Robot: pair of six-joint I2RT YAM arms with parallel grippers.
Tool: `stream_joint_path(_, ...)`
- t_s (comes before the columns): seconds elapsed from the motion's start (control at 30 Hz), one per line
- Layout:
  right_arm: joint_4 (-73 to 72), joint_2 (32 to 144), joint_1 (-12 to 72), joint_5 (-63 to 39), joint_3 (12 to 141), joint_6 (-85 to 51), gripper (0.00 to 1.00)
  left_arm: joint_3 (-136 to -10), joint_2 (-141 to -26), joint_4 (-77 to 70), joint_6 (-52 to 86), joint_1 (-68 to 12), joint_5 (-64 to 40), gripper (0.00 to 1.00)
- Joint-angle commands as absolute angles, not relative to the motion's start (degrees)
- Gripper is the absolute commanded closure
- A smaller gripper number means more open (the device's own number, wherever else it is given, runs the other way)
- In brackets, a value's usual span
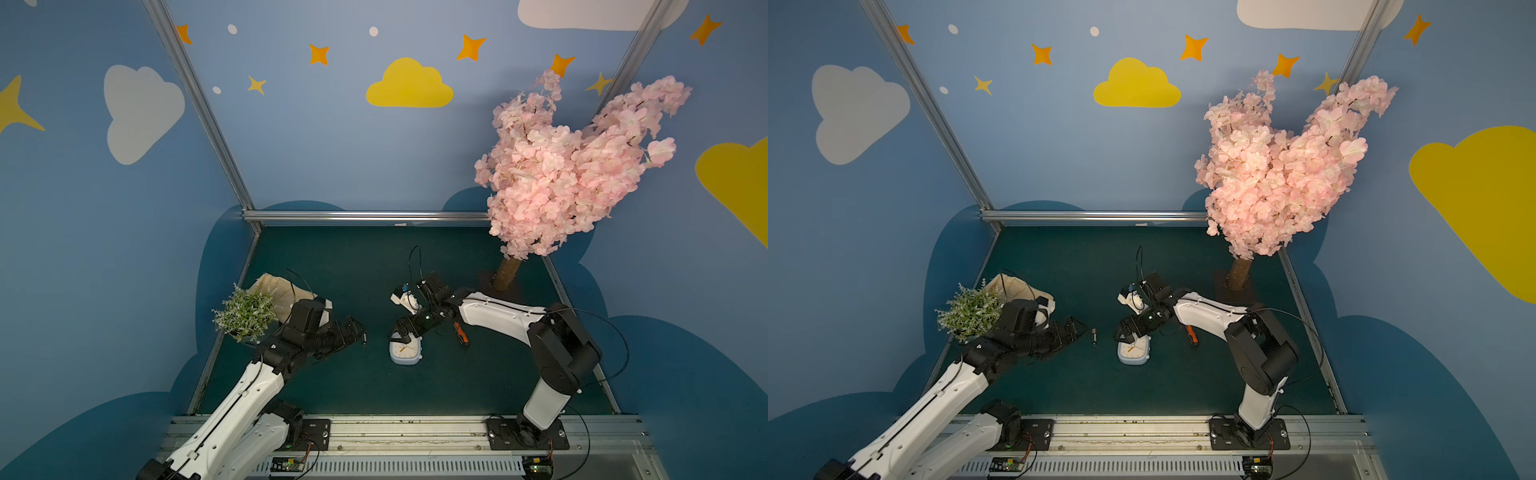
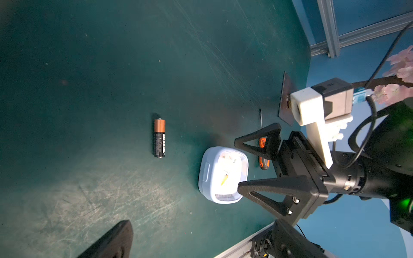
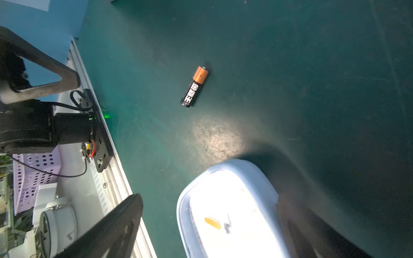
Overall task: Remove the battery from the alarm
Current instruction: Adjust the alarm at the center of the board, then reset both arms
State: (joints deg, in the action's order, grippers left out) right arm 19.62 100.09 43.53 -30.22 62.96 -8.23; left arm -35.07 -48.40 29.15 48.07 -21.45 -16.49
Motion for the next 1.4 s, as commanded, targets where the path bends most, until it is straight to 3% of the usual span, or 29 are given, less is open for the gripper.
stream_joint_path(0.0,22.97,97.05,43.15,-26.25,64.31,-7.05,0.02,-37.6,-49.62,29.52,45.09,-21.15,-14.96,0.0)
stream_joint_path(0.37,24.71,98.05,42.77,-32.27,59.4,-5.96,0.02,-33.1,-48.91,27.7,49.33,-24.48,-18.19,0.0)
stream_joint_path(0.8,19.78,81.48,53.2,-31.75,44.03,-14.12,0.02,-31.84,-47.55,27.59,49.51,-25.84,-15.98,0.0)
stream_joint_path(1.17,26.87,57.86,50.67,0.19,42.71,-13.14,0.02,-39.95,-46.82,33.05,36.42,-24.45,-0.45,0.0)
stream_joint_path(1.37,25.37,48.78,43.37,13.67,40.98,-7.18,0.02,-40.58,-45.28,29.29,29.93,-23.82,5.44,0.0)
